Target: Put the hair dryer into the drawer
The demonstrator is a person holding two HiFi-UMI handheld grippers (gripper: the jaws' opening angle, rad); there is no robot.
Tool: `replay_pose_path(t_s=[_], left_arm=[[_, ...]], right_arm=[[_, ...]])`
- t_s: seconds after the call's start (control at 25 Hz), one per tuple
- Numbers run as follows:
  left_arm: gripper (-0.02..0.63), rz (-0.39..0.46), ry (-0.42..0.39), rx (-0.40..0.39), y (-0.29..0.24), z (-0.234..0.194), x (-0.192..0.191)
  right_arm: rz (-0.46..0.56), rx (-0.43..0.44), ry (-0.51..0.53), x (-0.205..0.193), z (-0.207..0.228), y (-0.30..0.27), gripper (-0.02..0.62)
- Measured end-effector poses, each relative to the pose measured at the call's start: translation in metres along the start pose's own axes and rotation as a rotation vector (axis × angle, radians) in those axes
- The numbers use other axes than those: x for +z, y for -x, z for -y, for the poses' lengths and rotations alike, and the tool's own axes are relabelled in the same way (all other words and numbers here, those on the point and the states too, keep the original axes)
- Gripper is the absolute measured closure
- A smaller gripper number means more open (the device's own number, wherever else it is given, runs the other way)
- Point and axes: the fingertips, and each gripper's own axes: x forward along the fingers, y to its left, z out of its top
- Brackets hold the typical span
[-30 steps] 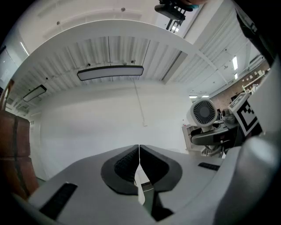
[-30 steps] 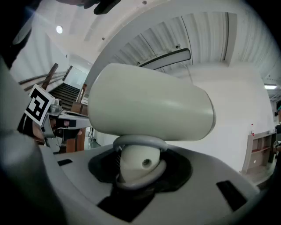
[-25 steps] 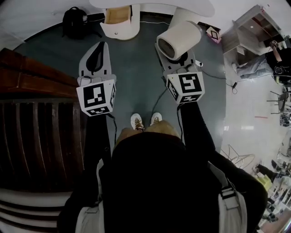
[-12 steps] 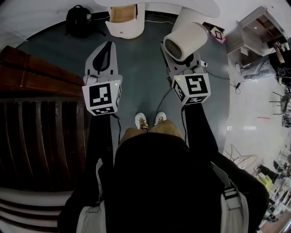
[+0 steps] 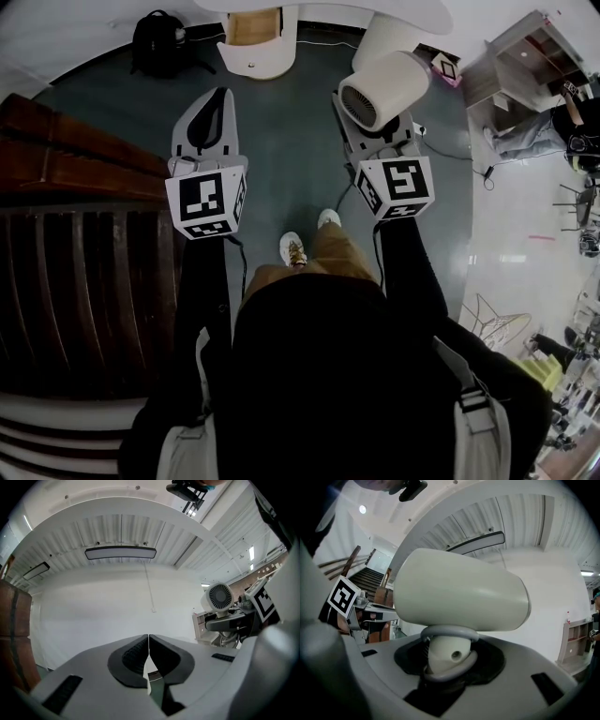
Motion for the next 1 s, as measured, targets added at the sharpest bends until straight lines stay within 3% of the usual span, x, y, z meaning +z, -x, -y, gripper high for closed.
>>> replay_pose_path(t_s=[0.4, 1.0], left_arm=[[0.588, -0.015, -0.002, -0.003, -0.036, -0.005, -0.009], [0.588, -0.05, 0.022, 0.063, -0.147, -0.046, -0.023]], right_arm=[[-0.012, 0.004, -0.014, -0.011, 0.019, -0.033, 0.394], [0.0, 0.105, -0.025, -0.012, 0.067, -0.161, 0.393]])
